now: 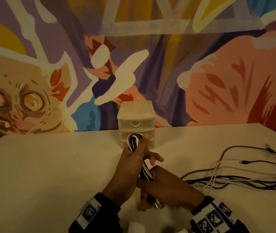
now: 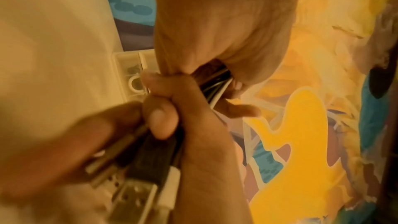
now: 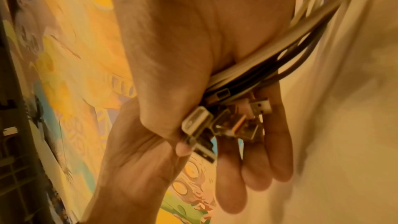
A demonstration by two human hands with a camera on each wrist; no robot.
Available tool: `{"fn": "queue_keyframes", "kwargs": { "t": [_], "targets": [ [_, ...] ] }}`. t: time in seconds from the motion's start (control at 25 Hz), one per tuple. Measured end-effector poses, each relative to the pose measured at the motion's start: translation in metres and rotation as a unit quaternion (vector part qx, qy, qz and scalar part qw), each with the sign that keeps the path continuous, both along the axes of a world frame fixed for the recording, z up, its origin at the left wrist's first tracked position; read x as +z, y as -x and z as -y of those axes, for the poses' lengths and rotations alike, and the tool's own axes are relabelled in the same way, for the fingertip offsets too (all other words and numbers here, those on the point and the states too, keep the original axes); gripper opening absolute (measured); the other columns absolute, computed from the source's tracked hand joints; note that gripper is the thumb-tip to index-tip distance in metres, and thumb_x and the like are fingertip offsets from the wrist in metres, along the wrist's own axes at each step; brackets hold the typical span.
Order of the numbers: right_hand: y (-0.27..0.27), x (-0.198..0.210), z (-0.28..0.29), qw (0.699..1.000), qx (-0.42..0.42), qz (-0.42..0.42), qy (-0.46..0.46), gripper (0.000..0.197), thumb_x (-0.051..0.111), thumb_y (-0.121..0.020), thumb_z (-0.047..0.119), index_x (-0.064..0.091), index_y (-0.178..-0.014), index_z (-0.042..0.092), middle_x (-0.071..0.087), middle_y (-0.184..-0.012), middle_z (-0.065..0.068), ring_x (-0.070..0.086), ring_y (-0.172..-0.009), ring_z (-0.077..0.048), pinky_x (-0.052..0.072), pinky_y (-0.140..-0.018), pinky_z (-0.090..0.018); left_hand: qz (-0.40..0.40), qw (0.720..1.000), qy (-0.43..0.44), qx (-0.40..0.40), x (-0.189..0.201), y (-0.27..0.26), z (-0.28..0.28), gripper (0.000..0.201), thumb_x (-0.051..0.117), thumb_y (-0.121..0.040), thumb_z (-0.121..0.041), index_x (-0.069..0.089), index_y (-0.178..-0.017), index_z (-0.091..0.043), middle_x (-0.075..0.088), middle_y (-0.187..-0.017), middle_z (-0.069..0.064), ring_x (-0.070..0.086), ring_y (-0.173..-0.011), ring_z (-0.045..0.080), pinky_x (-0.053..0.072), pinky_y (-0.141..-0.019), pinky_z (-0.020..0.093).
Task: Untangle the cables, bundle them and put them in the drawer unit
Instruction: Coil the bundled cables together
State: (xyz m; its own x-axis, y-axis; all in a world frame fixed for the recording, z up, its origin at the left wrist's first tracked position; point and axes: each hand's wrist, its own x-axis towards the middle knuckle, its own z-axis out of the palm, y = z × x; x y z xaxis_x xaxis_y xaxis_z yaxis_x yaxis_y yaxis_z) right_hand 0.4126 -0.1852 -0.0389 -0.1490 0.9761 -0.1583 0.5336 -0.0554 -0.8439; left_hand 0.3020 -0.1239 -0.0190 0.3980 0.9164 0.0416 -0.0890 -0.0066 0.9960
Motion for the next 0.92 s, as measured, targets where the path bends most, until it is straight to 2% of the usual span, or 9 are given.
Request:
{"fn": "queue_keyframes", "kwargs": {
  "t": [0.12, 0.24, 0.36, 0.48, 0.56, 0.64, 0.72, 0.84, 0.92],
  "targets": [
    [-0.003, 0.005, -0.002, 0.999, -0.018, 0.021, -0.021, 0.047, 0.054, -0.101, 0.036, 0.073, -0.060, 0.022, 0.081, -0.084, -0.007, 0.068, -0.066, -0.012, 0.057, -0.076, -0.029, 0.041, 0.999, 0.012, 0.021, 0.003, 0.001, -0.001, 0.064, 0.055, -0.105, -0.054, 0.060, -0.071, 0.001, 0.050, -0.056, 0.008, 0.081, -0.084, 0.026, 0.050, -0.109, 0.047],
    [-0.007, 0.002, -0.004, 0.993, -0.015, 0.104, -0.046, 0.043, 0.052, -0.100, 0.046, 0.076, -0.081, 0.016, 0.079, -0.080, 0.000, 0.067, -0.067, -0.010, 0.057, -0.081, -0.032, 0.050, 0.997, 0.053, 0.039, 0.005, -0.004, 0.003, 0.059, 0.057, -0.105, -0.052, 0.059, -0.079, 0.000, 0.056, -0.050, 0.001, 0.079, -0.073, 0.024, 0.056, -0.104, 0.051],
    [-0.009, 0.001, -0.006, 0.980, -0.022, 0.178, -0.081, 0.052, 0.043, -0.089, 0.062, 0.071, -0.084, 0.019, 0.071, -0.072, -0.001, 0.062, -0.072, -0.014, 0.057, -0.086, -0.039, 0.120, 0.986, 0.102, 0.057, 0.008, -0.007, 0.008, 0.054, 0.062, -0.104, -0.047, 0.046, -0.064, -0.015, 0.039, -0.046, 0.001, 0.049, -0.040, 0.015, 0.062, -0.065, 0.039],
    [-0.007, 0.000, -0.009, 0.981, -0.005, 0.170, -0.090, 0.043, 0.052, -0.099, 0.041, 0.067, -0.069, 0.014, 0.061, -0.059, 0.006, 0.061, -0.061, -0.010, 0.055, -0.076, -0.030, 0.156, 0.981, 0.108, 0.041, 0.011, -0.006, 0.011, 0.057, 0.062, -0.104, -0.045, 0.044, -0.058, -0.017, 0.031, -0.048, 0.000, 0.028, -0.038, 0.010, 0.032, -0.039, 0.024],
    [-0.008, 0.005, -0.005, 0.988, 0.012, 0.127, -0.087, 0.039, 0.058, -0.103, 0.042, 0.064, -0.069, 0.024, 0.065, -0.057, 0.009, 0.059, -0.052, -0.006, 0.049, -0.067, -0.022, 0.149, 0.983, 0.103, 0.024, 0.013, -0.005, 0.011, 0.058, 0.062, -0.104, -0.045, 0.043, -0.055, -0.018, 0.031, -0.047, -0.001, 0.026, -0.037, 0.009, 0.024, -0.038, 0.022],
    [-0.016, 0.007, 0.000, 0.987, 0.021, 0.131, -0.086, 0.033, 0.064, -0.092, 0.069, 0.067, -0.091, 0.036, 0.077, -0.078, 0.008, 0.068, -0.064, -0.006, 0.056, -0.074, -0.029, 0.135, 0.986, 0.095, 0.022, 0.014, -0.001, 0.005, 0.059, 0.062, -0.103, -0.045, 0.043, -0.055, -0.018, 0.032, -0.046, -0.001, 0.026, -0.035, 0.008, 0.023, -0.037, 0.021],
    [-0.027, 0.008, 0.007, 0.978, 0.011, 0.190, -0.083, 0.065, 0.062, -0.074, 0.092, 0.064, -0.111, 0.040, 0.078, -0.093, 0.007, 0.070, -0.076, -0.008, 0.060, -0.079, -0.036, 0.127, 0.987, 0.100, 0.014, 0.017, 0.009, -0.008, 0.060, 0.060, -0.104, -0.046, 0.041, -0.053, -0.019, 0.031, -0.045, -0.002, 0.025, -0.034, 0.008, 0.022, -0.035, 0.020],
    [-0.039, 0.009, 0.009, 0.976, 0.051, 0.196, -0.084, 0.060, 0.058, -0.086, 0.084, 0.069, -0.100, 0.027, 0.076, -0.080, 0.009, 0.067, -0.067, -0.006, 0.056, -0.069, -0.030, 0.125, 0.981, 0.145, -0.022, 0.018, 0.022, -0.023, 0.068, 0.053, -0.108, -0.046, 0.040, -0.047, -0.019, 0.030, -0.041, -0.004, 0.026, -0.029, 0.006, 0.018, -0.035, 0.016],
    [-0.041, 0.010, 0.009, 0.976, 0.080, 0.190, -0.074, 0.051, 0.051, -0.100, 0.069, 0.070, -0.095, 0.022, 0.068, -0.071, 0.024, 0.060, -0.064, 0.001, 0.043, -0.063, -0.015, 0.085, 0.985, 0.148, -0.030, 0.014, 0.026, -0.026, 0.065, 0.056, -0.106, -0.048, 0.037, -0.050, -0.020, 0.028, -0.044, -0.005, 0.024, -0.032, 0.006, 0.016, -0.037, 0.017]
  ]
}}
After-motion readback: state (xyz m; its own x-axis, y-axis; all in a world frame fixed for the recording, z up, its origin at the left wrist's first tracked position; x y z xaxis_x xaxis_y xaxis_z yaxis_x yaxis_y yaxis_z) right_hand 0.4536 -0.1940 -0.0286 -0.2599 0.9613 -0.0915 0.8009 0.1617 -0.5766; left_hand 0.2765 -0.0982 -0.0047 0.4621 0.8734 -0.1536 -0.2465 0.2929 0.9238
